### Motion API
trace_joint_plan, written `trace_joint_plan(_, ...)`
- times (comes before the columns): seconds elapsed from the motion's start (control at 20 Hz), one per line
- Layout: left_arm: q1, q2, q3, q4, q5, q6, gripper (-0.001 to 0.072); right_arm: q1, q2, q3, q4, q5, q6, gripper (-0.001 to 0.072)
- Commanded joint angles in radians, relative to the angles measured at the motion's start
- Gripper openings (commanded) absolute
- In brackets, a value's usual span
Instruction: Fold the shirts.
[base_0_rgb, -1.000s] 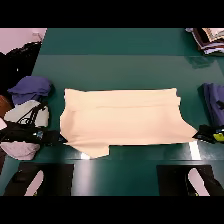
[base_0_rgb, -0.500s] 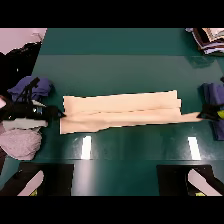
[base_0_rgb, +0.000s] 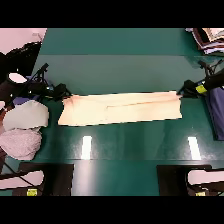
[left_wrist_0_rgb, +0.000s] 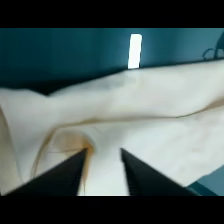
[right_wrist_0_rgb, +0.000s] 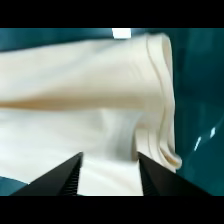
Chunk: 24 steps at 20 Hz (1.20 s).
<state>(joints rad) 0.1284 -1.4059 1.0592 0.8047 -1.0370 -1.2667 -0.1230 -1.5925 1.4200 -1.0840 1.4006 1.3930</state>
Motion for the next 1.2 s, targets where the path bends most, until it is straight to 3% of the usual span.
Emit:
trace_joint_plan(0.0, 0.003, -0.047, 0.045, -0.026, 0.026, 0.009, 0.0536, -0.018, -0.102, 0.112, 0.103, -0.009, 0.002, 0.0469)
trace_joint_plan(0.15, 0.018, -0.045, 0.103, -0.019, -0.069, 0.010, 0.0535, -0.069, -0.093, 0.130, 0.102, 0.049, -0.034, 0.0469)
trace_joint_plan(0.2, 0.018, -0.045, 0.122, -0.016, -0.099, 0.010, 0.0489, -0.095, -0.090, 0.130, 0.093, 0.088, -0.048, 0.0469)
trace_joint_plan(0.25, 0.015, -0.045, 0.138, -0.018, -0.126, 0.012, 0.0201, -0.116, -0.091, 0.130, 0.086, 0.124, -0.070, 0.0469)
trace_joint_plan(0.3, 0.010, -0.045, 0.147, -0.029, -0.143, 0.032, 0.0035, -0.137, -0.091, 0.123, 0.087, 0.146, -0.090, 0.0469)
trace_joint_plan(0.35, 0.007, -0.045, 0.152, -0.033, -0.147, 0.043, 0.0026, -0.160, -0.090, 0.107, 0.089, 0.150, -0.096, 0.0476)
trace_joint_plan(0.45, -0.014, -0.045, 0.153, -0.043, -0.151, 0.042, 0.0026, -0.193, -0.091, 0.040, 0.093, 0.136, -0.105, 0.0573)
trace_joint_plan(0.7, -0.159, -0.047, 0.153, -0.042, -0.092, 0.031, 0.0026, -0.198, -0.119, -0.171, 0.198, 0.025, -0.165, 0.0576)
trace_joint_plan(0.9, -0.283, -0.052, 0.154, -0.042, -0.016, -0.013, 0.0025, -0.124, -0.158, -0.211, 0.272, -0.014, -0.205, 0.0565)
trace_joint_plan(1.0, -0.334, -0.066, 0.163, -0.039, 0.034, -0.019, 0.0025, -0.090, -0.158, -0.211, 0.271, -0.031, -0.227, 0.0384)
trace_joint_plan(1.1, -0.385, -0.109, 0.214, -0.038, 0.042, -0.026, 0.0025, -0.072, -0.142, -0.211, 0.271, -0.026, -0.251, 0.0081)
trace_joint_plan(1.15, -0.414, -0.140, 0.250, -0.036, 0.042, -0.042, 0.0025, -0.072, -0.121, -0.211, 0.273, -0.008, -0.262, 0.0015)
